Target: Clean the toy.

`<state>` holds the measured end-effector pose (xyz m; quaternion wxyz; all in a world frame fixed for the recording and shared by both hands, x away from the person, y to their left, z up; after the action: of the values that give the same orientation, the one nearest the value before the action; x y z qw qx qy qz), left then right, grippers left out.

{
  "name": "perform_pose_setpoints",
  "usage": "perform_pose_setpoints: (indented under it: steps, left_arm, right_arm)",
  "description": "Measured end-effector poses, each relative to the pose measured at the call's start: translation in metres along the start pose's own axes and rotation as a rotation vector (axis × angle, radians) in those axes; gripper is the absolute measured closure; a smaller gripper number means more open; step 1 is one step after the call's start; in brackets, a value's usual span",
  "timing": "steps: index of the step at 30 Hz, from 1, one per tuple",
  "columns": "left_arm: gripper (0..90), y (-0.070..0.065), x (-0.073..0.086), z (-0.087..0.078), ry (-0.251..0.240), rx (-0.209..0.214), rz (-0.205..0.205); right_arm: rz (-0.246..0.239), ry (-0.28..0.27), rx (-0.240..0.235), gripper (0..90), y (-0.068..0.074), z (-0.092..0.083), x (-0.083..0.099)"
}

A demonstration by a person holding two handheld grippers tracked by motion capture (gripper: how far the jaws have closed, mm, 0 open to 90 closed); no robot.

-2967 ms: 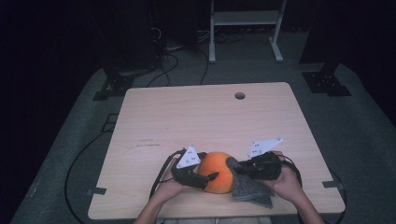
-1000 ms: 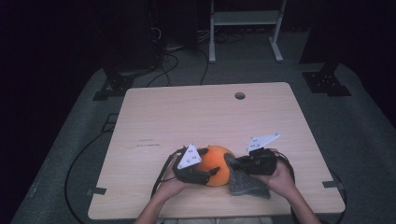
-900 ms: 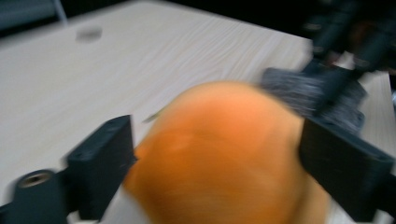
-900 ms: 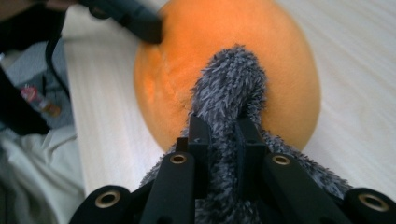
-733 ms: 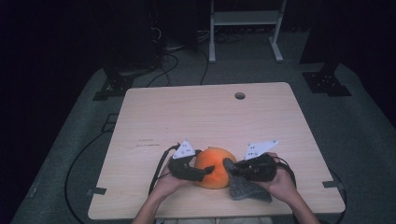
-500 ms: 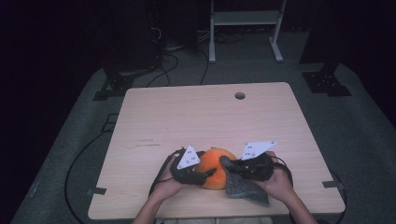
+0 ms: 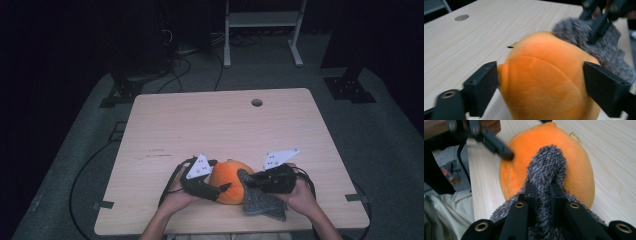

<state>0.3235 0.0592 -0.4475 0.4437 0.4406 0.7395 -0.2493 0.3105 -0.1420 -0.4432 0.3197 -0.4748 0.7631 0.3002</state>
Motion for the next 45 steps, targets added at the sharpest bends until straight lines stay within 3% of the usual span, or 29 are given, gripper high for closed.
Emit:
perform_pose_setpoints:
  steps: [2, 4, 5, 6, 8, 9, 10, 11, 12, 13, 16, 18, 20, 21, 23, 25, 26, 28, 29, 33, 34, 35, 37, 39, 40, 42, 45]
  left_arm:
    - [7.2, 0.002, 0.004, 0.004, 0.036, 0.05, -0.065]
    - [3.9, 0.004, 0.013, 0.012, 0.104, 0.133, -0.176]
    - [5.3, 0.004, 0.013, 0.012, 0.104, 0.133, -0.176]
    - [5.3, 0.002, 0.014, 0.014, 0.106, 0.163, -0.18]
    - [16.2, -0.001, 0.012, 0.014, 0.088, 0.134, -0.143]
    - [26.6, -0.004, 0.007, 0.012, 0.05, 0.097, -0.095]
    - [26.6, -0.005, 0.004, 0.01, 0.021, 0.068, -0.061]
    - [28.8, -0.008, 0.0, 0.008, -0.031, 0.009, 0.002]
    - [29.6, -0.009, -0.003, 0.008, -0.052, -0.026, 0.044]
    - [28.9, -0.01, -0.004, 0.009, -0.055, -0.033, 0.06]
    - [26.8, -0.009, 0.005, 0.015, -0.014, -0.011, 0.057]
    - [21.2, -0.005, 0.008, 0.014, 0.0, 0.024, 0.011]
    - [13.9, -0.003, 0.006, 0.012, 0.004, 0.029, -0.027]
    - [13.9, -0.003, 0.005, 0.012, 0.004, 0.031, -0.037]
    - [20.9, -0.003, 0.007, 0.011, 0.012, 0.02, -0.018]
    - [23.2, 0.0, 0.01, 0.008, 0.024, 0.031, -0.036]
    - [23.4, 0.004, 0.014, 0.006, 0.033, 0.046, -0.056]
    - [23.4, 0.006, 0.017, 0.005, 0.033, 0.055, -0.071]
    - [23.3, 0.008, 0.021, 0.003, 0.034, 0.078, -0.087]
    - [22.7, 0.006, 0.023, 0.003, 0.04, 0.069, -0.072]
    - [22.4, 0.008, 0.024, 0.002, 0.043, 0.069, -0.069]
    - [22.4, 0.008, 0.024, 0.002, 0.043, 0.069, -0.069]
    - [22.4, 0.011, 0.027, 0.0, 0.041, 0.075, -0.075]
    - [22.4, 0.012, 0.028, -0.001, 0.041, 0.077, -0.075]
    - [22.4, 0.012, 0.029, -0.001, 0.045, 0.075, -0.061]
    - [22.4, 0.01, 0.028, 0.001, 0.041, 0.074, -0.056]
    - [22.4, 0.01, 0.028, 0.0, 0.045, 0.077, -0.046]
  right_arm:
    - [-0.006, 0.01, -0.015, 79.0, 0.001, -0.001, 0.003]
    - [-0.015, 0.018, -0.038, 79.0, 0.005, -0.002, 0.006]
    - [-0.015, 0.018, -0.038, 79.0, 0.005, -0.002, 0.006]
    - [-0.024, 0.02, -0.032, 79.0, 0.005, -0.001, 0.005]
    - [-0.034, 0.013, -0.01, 79.0, 0.007, -0.003, 0.0]
    - [-0.049, -0.013, 0.019, 78.9, 0.009, -0.007, -0.007]
    - [-0.049, -0.013, 0.019, 78.9, 0.009, -0.007, -0.007]
    - [-0.051, -0.024, 0.035, 78.9, 0.01, -0.009, -0.01]
    - [-0.059, -0.052, 0.062, 78.9, 0.011, -0.012, -0.014]
    - [-0.057, -0.084, 0.071, 78.9, 0.01, -0.015, -0.019]
    - [-0.058, -0.058, 0.079, 78.7, 0.008, -0.011, -0.016]
    - [-0.038, -0.024, 0.068, 78.8, 0.004, -0.001, -0.006]
    - [-0.027, -0.024, 0.055, 78.8, 0.006, 0.005, -0.004]
    - [-0.027, -0.024, 0.055, 78.8, 0.006, 0.005, -0.004]
    - [-0.05, -0.015, 0.078, 78.7, 0.008, 0.005, -0.005]
    - [-0.017, -0.024, 0.067, 78.8, 0.002, 0.002, -0.002]
    - [0.014, -0.005, 0.086, 78.9, -0.008, -0.001, 0.007]
    - [0.03, 0.004, 0.092, 78.8, -0.012, -0.002, 0.01]
    - [0.063, 0.025, 0.102, 79.0, -0.017, -0.002, 0.017]
    - [0.041, 0.041, 0.115, 79.1, -0.014, -0.002, 0.015]
    - [0.054, -0.011, 0.094, 79.2, -0.01, -0.004, 0.009]
    - [0.054, -0.011, 0.094, 79.2, -0.01, -0.004, 0.009]
    - [0.053, -0.07, 0.065, 79.1, -0.006, -0.004, 0.002]
    - [0.053, -0.07, 0.064, 79.1, -0.007, -0.002, 0.002]
    - [0.093, -0.052, 0.055, 79.1, -0.015, 0.001, 0.009]
    - [0.125, -0.035, 0.055, 79.1, -0.022, 0.002, 0.016]
    - [0.138, 0.008, 0.095, 79.1, -0.029, 0.002, 0.023]
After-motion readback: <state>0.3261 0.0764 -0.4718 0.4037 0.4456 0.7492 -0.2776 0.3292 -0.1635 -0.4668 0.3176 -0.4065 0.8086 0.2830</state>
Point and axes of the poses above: each handheld gripper's, and its own axes: z roughly forward along the jaws, x roughly out of its underside, y roughly to its left, the point moved 5 cm from there along z, roughly forward along the jaws, and after that the axes turned 2 degrees about -x, right-handed, at the moved point
